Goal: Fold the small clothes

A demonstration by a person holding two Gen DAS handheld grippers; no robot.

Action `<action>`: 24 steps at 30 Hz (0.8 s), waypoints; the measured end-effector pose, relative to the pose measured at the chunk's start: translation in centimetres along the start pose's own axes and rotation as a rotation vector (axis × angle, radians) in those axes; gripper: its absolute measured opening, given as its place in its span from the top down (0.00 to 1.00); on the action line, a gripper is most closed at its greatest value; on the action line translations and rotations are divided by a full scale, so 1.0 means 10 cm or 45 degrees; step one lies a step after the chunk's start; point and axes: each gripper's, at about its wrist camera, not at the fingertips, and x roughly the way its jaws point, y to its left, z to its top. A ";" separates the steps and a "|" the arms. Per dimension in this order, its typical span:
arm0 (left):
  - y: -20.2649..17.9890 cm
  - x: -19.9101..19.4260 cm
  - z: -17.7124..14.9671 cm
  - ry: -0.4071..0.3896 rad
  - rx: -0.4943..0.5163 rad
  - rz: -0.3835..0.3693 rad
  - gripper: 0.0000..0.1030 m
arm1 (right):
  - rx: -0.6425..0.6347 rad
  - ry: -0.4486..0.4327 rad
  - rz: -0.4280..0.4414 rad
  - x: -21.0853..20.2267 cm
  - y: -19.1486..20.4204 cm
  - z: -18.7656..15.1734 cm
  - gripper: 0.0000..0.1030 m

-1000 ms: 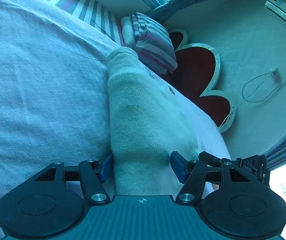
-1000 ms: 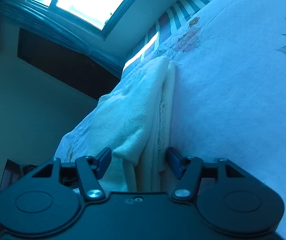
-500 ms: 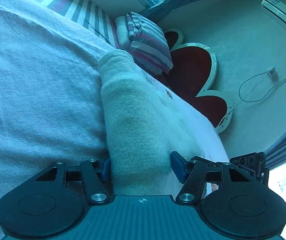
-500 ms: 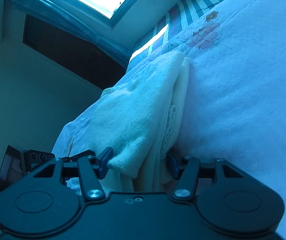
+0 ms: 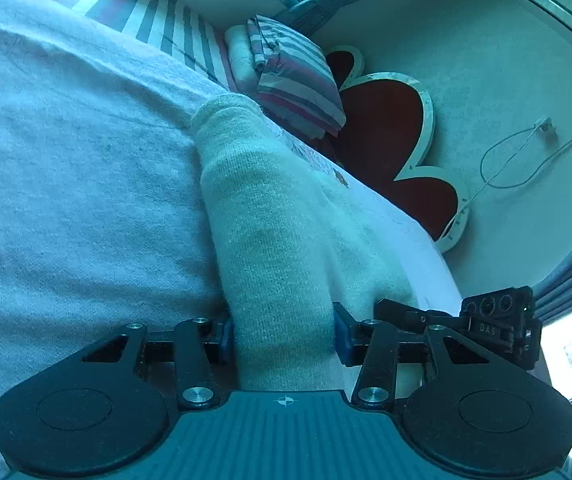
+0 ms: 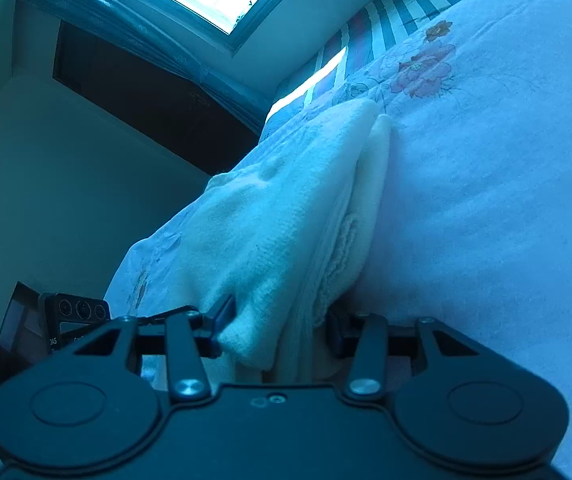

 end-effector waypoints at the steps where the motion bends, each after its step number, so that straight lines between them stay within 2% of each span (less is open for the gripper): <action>1: -0.02 0.00 -0.01 -0.010 0.004 0.010 0.58 | 0.003 -0.003 0.000 0.01 0.00 0.00 0.59; 4: -0.09 -0.01 -0.03 -0.030 0.029 0.053 0.60 | -0.017 -0.025 -0.034 0.02 0.03 -0.03 0.65; 11: -0.42 -0.07 0.00 -0.044 0.123 0.203 0.66 | -0.088 -0.045 -0.133 -0.02 0.26 -0.09 0.70; 24: -0.96 -0.56 0.10 -0.133 0.244 0.120 0.67 | -0.169 -0.152 -0.142 -0.51 0.83 -0.12 0.71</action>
